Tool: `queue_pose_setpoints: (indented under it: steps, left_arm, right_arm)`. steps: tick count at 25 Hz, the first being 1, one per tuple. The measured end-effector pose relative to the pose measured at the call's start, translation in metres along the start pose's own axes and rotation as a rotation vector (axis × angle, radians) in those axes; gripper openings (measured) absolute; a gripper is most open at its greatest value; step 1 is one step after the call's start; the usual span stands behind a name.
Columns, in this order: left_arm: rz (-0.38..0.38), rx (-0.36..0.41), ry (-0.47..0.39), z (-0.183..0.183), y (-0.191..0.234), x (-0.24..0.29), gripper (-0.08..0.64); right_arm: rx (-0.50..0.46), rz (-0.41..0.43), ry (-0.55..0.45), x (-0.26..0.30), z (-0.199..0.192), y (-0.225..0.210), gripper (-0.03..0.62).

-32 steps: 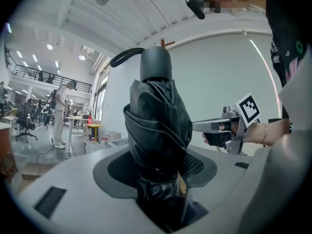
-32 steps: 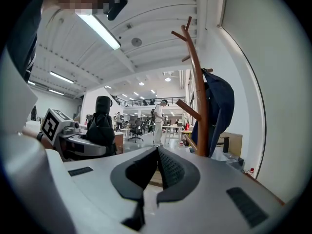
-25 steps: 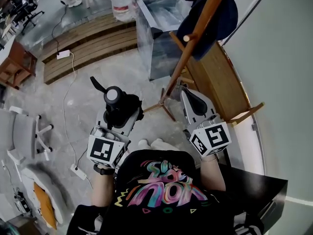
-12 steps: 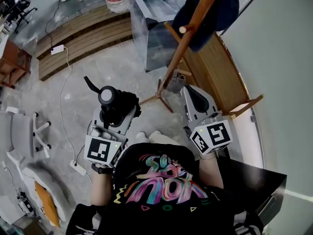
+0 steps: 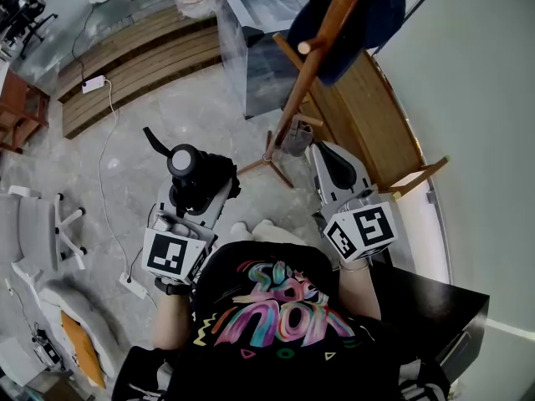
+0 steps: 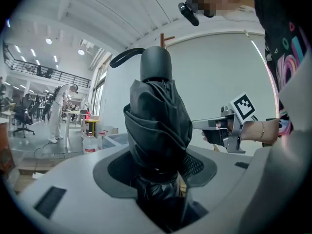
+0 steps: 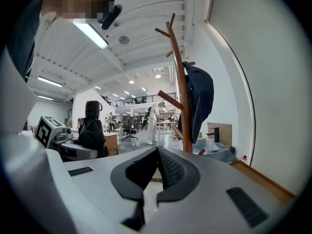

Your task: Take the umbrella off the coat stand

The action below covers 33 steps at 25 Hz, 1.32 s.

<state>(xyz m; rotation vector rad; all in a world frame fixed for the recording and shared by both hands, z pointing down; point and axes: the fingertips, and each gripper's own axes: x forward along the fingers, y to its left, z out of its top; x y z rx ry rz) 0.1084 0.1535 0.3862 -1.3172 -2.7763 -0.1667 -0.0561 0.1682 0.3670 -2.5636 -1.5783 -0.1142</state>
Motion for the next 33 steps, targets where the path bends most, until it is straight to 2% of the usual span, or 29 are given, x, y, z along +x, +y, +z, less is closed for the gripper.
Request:
queue_pose_setpoints:
  steps: [11, 21, 33]
  left_arm:
    - [-0.033, 0.033, 0.027, -0.005, -0.002, 0.010, 0.250]
    - [-0.070, 0.040, 0.014, 0.002, -0.004, 0.016, 0.250]
    - [-0.148, 0.089, 0.050, -0.003, -0.016, 0.031, 0.251]
  right_arm:
    - [-0.010, 0.012, 0.009, 0.002, -0.002, -0.005, 0.014]
    - [-0.020, 0.004, 0.011, -0.003, -0.001, -0.006, 0.014]
    - [-0.023, -0.014, 0.016, -0.007, -0.004, -0.018, 0.014]
